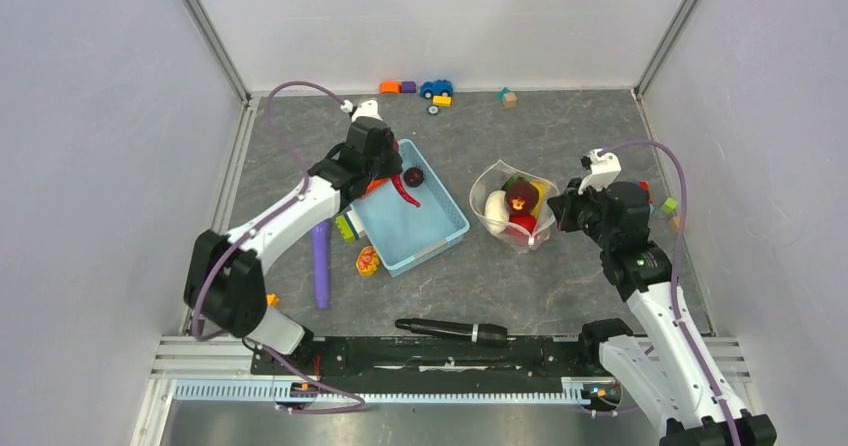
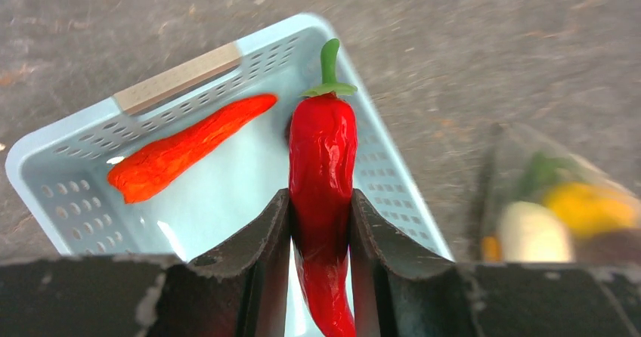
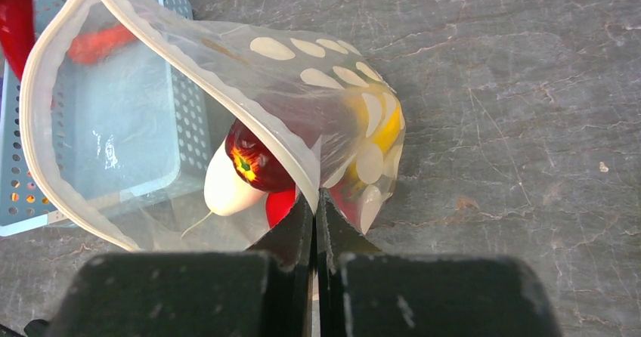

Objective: Place the food in the zip-top bag and seal the zipper
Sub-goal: Pick up the fake vegetable from the bin, then place the fake vegetable in the zipper food storage bag.

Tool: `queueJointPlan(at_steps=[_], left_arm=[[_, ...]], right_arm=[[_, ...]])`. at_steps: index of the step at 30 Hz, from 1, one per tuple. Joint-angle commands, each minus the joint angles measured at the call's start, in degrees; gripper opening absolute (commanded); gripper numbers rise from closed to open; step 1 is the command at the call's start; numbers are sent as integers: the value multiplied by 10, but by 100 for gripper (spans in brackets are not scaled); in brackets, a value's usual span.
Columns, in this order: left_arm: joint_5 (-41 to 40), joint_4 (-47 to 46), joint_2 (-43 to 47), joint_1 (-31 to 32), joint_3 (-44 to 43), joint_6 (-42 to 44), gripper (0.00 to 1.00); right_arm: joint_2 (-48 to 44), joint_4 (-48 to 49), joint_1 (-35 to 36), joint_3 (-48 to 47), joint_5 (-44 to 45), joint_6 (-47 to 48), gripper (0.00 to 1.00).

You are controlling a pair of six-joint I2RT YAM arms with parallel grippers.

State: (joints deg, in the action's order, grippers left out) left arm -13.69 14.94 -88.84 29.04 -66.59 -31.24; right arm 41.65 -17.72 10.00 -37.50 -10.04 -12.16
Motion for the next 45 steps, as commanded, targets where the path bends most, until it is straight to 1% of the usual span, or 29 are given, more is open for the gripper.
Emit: queueJointPlan(at_steps=[1, 3, 4, 5, 7, 9, 10, 11, 12, 14, 16, 18, 21, 26, 29, 33, 39, 45], left_arm=[[-3, -79, 84, 33, 17, 20, 2], [26, -125, 123, 60, 34, 65, 2], [66, -155, 138, 71, 43, 92, 2], [113, -185, 151, 84, 50, 123, 2], [256, -239, 169, 102, 60, 159, 2], [368, -287, 181, 121, 71, 191, 2], [408, -305, 185, 130, 75, 211, 2], [442, -325, 189, 141, 78, 228, 2], [459, -340, 193, 150, 81, 249, 3], [484, -343, 195, 173, 77, 284, 4], [505, -341, 193, 187, 69, 311, 4], [508, -341, 182, 194, 60, 336, 4], [511, -350, 154, 198, 45, 348, 4], [537, -367, 98, 200, 5, 360, 4], [538, -350, 68, 201, -28, 372, 4], [548, -348, 36, 203, -50, 398, 3], [545, -325, -7, 204, -77, 444, 2], [557, -281, -45, 207, -88, 506, 2]], right_arm=[[8, 15, 0, -25, -30, -8, 0], [8, 21, 0, -24, -50, -8, 0], [8, 23, 0, -24, -55, -5, 0], [8, 26, 0, -24, -59, -3, 0], [5, 32, 0, -22, -68, -4, 0], [0, 37, 0, -19, -81, -4, 0], [-2, 37, 0, -19, -84, -2, 0], [-3, 37, 0, -20, -84, 0, 0], [-6, 37, 0, -20, -84, 0, 0], [-9, 38, 0, -19, -89, -1, 0], [-12, 41, 0, -17, -97, -1, 0], [-14, 41, 0, -17, -98, 0, 0], [-15, 43, 0, -16, -107, -1, 0], [-16, 43, 0, -16, -119, -2, 0], [-21, 39, 1, -16, -120, 2, 0], [-21, 29, 0, -20, -112, -1, 0], [12, -20, 0, -52, -105, -5, 0], [48, -43, 0, -70, -131, -10, 0]])
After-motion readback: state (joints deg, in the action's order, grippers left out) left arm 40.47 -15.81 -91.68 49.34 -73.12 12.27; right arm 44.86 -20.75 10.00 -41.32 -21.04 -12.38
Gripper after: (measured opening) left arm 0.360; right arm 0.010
